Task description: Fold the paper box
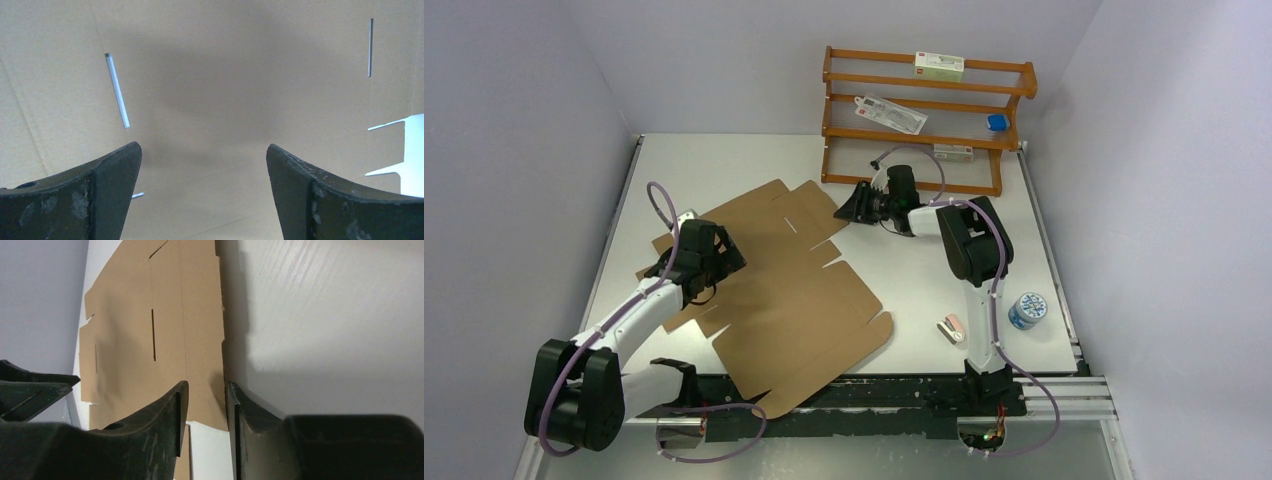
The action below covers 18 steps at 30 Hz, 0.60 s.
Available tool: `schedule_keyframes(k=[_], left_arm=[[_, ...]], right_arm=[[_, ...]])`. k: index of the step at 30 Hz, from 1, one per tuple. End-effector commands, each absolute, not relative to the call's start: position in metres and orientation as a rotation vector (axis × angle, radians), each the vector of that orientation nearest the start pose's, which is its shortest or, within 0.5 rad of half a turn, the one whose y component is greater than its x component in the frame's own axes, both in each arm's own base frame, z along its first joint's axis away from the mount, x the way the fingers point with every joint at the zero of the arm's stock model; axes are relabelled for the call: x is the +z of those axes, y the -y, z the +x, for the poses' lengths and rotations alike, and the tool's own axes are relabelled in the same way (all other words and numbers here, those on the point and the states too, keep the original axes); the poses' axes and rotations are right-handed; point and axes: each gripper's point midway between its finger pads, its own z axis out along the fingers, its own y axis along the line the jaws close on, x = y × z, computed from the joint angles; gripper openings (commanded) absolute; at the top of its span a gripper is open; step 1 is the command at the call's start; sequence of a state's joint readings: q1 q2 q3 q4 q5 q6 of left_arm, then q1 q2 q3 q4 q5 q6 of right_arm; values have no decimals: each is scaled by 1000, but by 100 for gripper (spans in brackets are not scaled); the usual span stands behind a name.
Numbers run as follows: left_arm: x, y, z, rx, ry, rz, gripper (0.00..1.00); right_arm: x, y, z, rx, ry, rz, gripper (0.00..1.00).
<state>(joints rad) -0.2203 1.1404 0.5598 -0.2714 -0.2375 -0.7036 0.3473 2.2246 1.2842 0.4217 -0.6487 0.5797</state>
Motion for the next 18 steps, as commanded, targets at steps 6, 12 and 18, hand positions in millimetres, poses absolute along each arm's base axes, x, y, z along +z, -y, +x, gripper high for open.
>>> schedule_keyframes(k=[6,12,18], left_arm=[[86,51,295,-209,-2216,-662,100],[103,52,296,-227,-2191,-619,100],[118,63,302,-297,-2162,-549,100]], right_arm=[[70,-301,445,1294,-2147,-197,13],[92,-277,435,1267,-2109,-135,4],[107,-233,421,1173,-2099,-35,1]])
